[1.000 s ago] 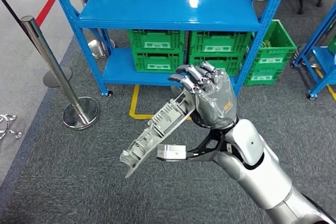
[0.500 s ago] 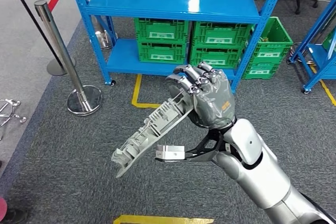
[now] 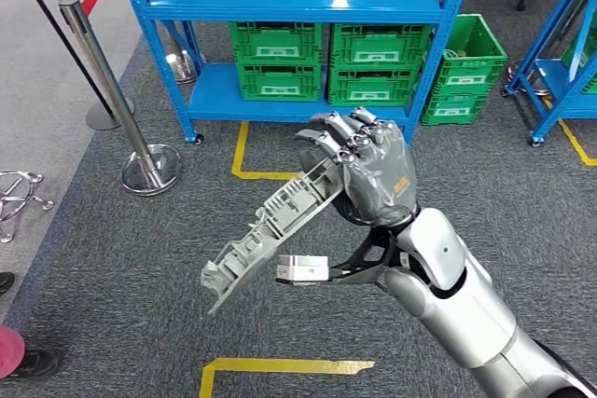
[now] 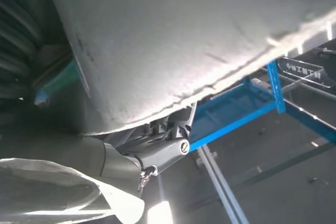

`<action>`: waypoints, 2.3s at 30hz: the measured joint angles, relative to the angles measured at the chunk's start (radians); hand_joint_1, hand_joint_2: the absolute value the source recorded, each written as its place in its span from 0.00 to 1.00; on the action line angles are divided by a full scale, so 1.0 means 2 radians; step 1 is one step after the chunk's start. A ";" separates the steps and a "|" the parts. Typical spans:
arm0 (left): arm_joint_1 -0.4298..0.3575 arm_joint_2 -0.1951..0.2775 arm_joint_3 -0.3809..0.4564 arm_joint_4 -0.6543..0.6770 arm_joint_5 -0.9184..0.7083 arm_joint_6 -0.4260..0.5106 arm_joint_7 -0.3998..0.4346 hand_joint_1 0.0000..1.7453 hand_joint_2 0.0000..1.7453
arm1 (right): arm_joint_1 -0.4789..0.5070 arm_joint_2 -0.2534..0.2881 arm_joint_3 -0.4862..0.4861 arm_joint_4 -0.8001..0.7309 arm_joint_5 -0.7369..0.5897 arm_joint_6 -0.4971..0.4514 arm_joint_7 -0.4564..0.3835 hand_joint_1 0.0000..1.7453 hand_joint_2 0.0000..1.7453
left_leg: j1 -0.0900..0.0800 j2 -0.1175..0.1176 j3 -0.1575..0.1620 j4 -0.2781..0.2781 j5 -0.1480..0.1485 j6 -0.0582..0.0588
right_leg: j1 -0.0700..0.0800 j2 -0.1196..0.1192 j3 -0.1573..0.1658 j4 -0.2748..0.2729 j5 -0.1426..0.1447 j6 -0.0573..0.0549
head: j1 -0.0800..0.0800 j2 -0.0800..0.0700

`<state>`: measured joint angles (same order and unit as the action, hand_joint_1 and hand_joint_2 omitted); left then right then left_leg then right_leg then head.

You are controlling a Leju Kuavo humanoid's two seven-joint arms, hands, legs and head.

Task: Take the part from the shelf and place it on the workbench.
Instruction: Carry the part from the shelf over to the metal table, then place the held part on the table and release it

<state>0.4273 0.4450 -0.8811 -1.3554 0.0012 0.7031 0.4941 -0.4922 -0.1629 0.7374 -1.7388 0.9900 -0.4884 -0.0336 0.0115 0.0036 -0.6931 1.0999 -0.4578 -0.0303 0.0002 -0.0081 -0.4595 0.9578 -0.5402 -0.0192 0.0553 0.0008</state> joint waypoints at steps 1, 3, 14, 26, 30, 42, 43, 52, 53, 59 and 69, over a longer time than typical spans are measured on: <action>0.001 0.000 0.000 0.000 0.002 0.000 0.000 0.00 1.00 | 0.000 0.000 0.000 0.000 0.000 0.000 0.000 1.00 1.00 | 0.000 0.000 -0.010 0.034 -0.022 -0.002 | 0.000 0.000 -0.002 0.001 0.003 -0.001 | -0.001 0.000; 0.001 0.000 0.000 0.000 0.004 0.000 0.000 0.00 1.00 | 0.001 0.000 0.001 0.000 0.000 0.000 0.000 1.00 1.00 | 0.000 0.000 -0.020 0.084 -0.041 -0.004 | 0.001 0.000 -0.007 0.003 0.008 -0.001 | -0.001 0.000; 0.005 0.000 0.001 0.000 0.008 0.000 -0.001 0.00 1.00 | -0.003 0.000 0.002 0.000 0.013 -0.003 -0.002 1.00 1.00 | -0.003 -0.001 0.057 -0.045 0.003 0.010 | 0.006 0.000 -0.028 0.019 0.011 0.004 | 0.000 0.000; 0.005 0.000 0.001 0.000 0.016 0.000 0.000 0.00 1.00 | -0.006 0.000 0.002 0.000 0.014 -0.005 -0.002 1.00 1.00 | -0.006 -0.001 0.052 -0.045 0.009 0.019 | 0.002 0.000 -0.035 0.017 0.019 0.015 | 0.000 0.000; 0.005 0.000 0.001 0.000 0.017 0.000 0.000 0.00 1.00 | -0.006 0.000 0.002 0.000 0.013 -0.004 -0.001 1.00 1.00 | -0.006 -0.001 0.050 -0.045 0.011 0.019 | 0.003 0.000 -0.035 0.017 0.020 0.015 | 0.000 0.000; 0.003 0.001 0.001 0.000 0.021 0.000 0.000 0.00 1.00 | -0.007 0.000 0.002 0.000 0.006 0.003 0.007 1.00 1.00 | -0.006 -0.001 0.050 -0.048 0.014 0.023 | 0.002 0.000 -0.038 0.016 0.023 0.019 | 0.000 0.000; 0.003 0.001 0.000 0.000 0.021 0.000 0.000 0.00 1.00 | -0.007 0.000 0.002 -0.001 0.008 0.003 0.008 1.00 1.00 | -0.005 -0.001 0.051 -0.053 0.017 0.026 | 0.003 -0.001 -0.039 0.016 0.022 0.021 | 0.000 0.000; -0.001 0.000 -0.001 0.000 0.021 -0.001 0.001 0.00 1.00 | -0.006 -0.001 0.001 -0.001 0.025 0.003 0.012 1.00 1.00 | 0.010 -0.026 0.043 -0.061 0.030 0.016 | -0.018 0.013 -0.064 0.083 -0.008 0.045 | 0.002 0.000; -0.002 0.001 -0.001 0.000 0.021 -0.001 0.001 0.00 1.00 | -0.006 -0.001 0.001 0.000 0.025 0.003 0.012 1.00 1.00 | 0.011 -0.031 0.040 -0.057 0.030 0.011 | -0.020 0.025 -0.047 0.052 0.001 0.048 | 0.002 0.000; -0.004 0.003 -0.002 0.000 0.021 -0.001 0.001 0.00 1.00 | -0.006 -0.001 0.001 0.000 0.025 0.003 0.012 1.00 1.00 | 0.011 -0.039 0.033 -0.048 0.029 0.002 | -0.022 0.045 -0.029 0.020 0.004 0.044 | 0.003 0.000; -0.008 0.005 -0.012 0.001 0.026 0.000 0.001 0.00 1.00 | -0.008 -0.001 0.001 0.000 0.025 0.002 0.014 1.00 1.00 | 0.006 0.001 -0.003 0.056 -0.010 0.001 | -0.006 -0.030 -0.033 0.029 0.006 0.011 | -0.006 0.000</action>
<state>0.4123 0.4541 -0.9058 -1.3524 0.0532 0.7027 0.4955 -0.5073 -0.1648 0.7393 -1.7390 1.0408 -0.4835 -0.0061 0.0232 0.0054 -0.6997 1.2109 -0.4769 -0.0292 -0.0120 -0.0687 -0.5249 1.0164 -0.5283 0.0037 0.0441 0.0008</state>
